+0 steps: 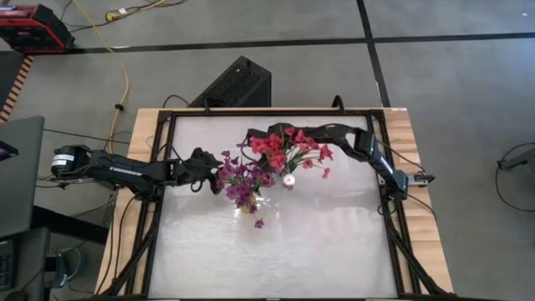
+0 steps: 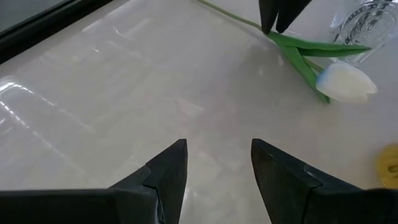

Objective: Sort flowers into vase by color
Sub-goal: Put the white flower into the transparent vase

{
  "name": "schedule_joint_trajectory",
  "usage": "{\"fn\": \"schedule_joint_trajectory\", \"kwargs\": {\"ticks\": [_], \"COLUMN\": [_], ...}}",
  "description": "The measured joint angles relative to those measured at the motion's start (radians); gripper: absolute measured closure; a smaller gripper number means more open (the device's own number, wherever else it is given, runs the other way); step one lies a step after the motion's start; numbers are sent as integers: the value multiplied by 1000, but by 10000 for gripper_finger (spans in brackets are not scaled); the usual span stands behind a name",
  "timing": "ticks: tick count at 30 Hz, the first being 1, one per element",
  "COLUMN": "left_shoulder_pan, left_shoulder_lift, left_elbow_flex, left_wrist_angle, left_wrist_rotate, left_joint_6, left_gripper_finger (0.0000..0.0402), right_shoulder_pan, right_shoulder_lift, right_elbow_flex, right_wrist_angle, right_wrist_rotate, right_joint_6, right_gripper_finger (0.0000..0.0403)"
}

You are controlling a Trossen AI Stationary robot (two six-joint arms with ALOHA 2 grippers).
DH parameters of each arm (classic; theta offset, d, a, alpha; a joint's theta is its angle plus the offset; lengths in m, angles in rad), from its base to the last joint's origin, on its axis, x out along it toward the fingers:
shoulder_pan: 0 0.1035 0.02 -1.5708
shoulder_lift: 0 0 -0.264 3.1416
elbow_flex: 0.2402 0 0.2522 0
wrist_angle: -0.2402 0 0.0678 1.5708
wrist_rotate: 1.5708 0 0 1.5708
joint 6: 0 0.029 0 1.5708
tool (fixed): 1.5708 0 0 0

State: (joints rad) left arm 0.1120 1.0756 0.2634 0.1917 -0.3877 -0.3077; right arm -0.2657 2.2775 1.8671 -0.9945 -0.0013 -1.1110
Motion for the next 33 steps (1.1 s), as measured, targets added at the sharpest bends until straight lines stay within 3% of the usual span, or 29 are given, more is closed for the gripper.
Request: {"fn": "schedule_joint_trajectory", "kwargs": {"ticks": [21, 30, 33], "left_shoulder_pan": [0, 0, 0], "left_shoulder_lift": [0, 0, 0], "left_elbow_flex": [0, 0, 0], "left_wrist_angle": [1, 1, 1], "left_wrist_rotate": [42, 36, 37], "left_joint_6": [-4, -3, -9], "left_gripper_finger": [235, 235, 235], "right_shoulder_pan": [9, 1, -19], "right_shoulder_lift": [-3, -9, -15], "right_elbow_flex": [-76, -78, -78], "right_wrist_angle": [76, 74, 52], "right_wrist_rotate": [2, 2, -4], "right_joint_6": [-114, -78, -40], "right_gripper_finger": [298, 386, 386]}}
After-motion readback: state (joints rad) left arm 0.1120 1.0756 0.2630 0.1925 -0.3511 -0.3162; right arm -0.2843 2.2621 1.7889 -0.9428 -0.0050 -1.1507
